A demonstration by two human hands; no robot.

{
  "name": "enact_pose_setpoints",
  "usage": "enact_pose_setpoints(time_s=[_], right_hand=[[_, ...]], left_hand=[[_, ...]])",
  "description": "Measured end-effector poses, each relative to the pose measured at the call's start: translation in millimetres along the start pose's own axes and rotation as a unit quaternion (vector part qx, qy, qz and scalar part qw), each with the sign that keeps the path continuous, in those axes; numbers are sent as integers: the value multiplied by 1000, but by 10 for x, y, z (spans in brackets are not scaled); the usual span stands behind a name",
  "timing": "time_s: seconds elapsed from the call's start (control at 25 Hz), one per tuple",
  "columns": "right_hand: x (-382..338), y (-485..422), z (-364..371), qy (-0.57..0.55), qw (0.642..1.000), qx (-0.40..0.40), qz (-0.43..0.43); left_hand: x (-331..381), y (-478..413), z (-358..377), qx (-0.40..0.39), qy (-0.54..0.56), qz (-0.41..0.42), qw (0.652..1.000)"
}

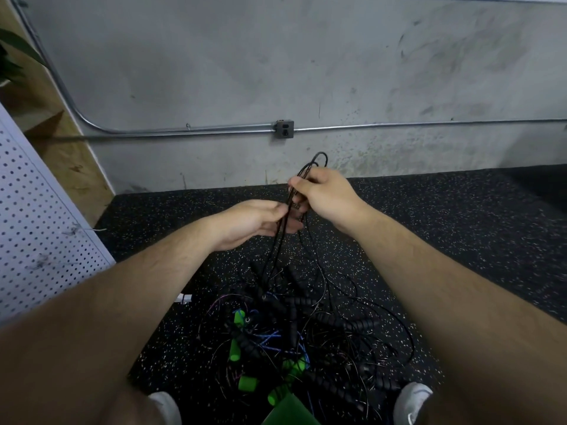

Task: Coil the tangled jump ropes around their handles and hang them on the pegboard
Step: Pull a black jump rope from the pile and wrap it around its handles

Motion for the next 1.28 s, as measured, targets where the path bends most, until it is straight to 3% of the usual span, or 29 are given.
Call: enact_pose_setpoints(time_s=[0.16,0.28,0.4,0.48,0.64,0.76,0.92,1.12,1.28], right_hand=[[-16,34,-2,-71,996,-45,5],[136,155,192,86,986,-140,30],[254,222,337,108,980,-158,47],[202,202,297,89,987,-127,30],[-5,110,28,48,998,-27,-13],[-114,71,-71,-78,997,10,-22],[-87,42,-91,-172,985,-1,-8],[224,187,269,34,987,-140,65],[166,164,300,46,995,-87,37]], left_hand=[[130,-53,-133,131,-26,44,990],[306,-82,-178,194,-4,80,978],[472,-68,-149,198,-1,117,973],[504,-66,-147,194,-2,126,973],[197,-83,-174,139,49,61,987],[34,-69,-46,61,-93,35,993],[209,-60,-76,132,-60,70,987],[430,-18,-150,178,-61,102,977],[465,15,-184,187,-10,115,976]])
Point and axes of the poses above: each hand's wrist, its own y-axis away from the middle knuckle, its own z-axis out of the palm, x = y × z, the point moved 7 cm from there along -y, towards the middle knuckle, and after that the axes turned 2 degrees about -x, right-handed, at the moved point
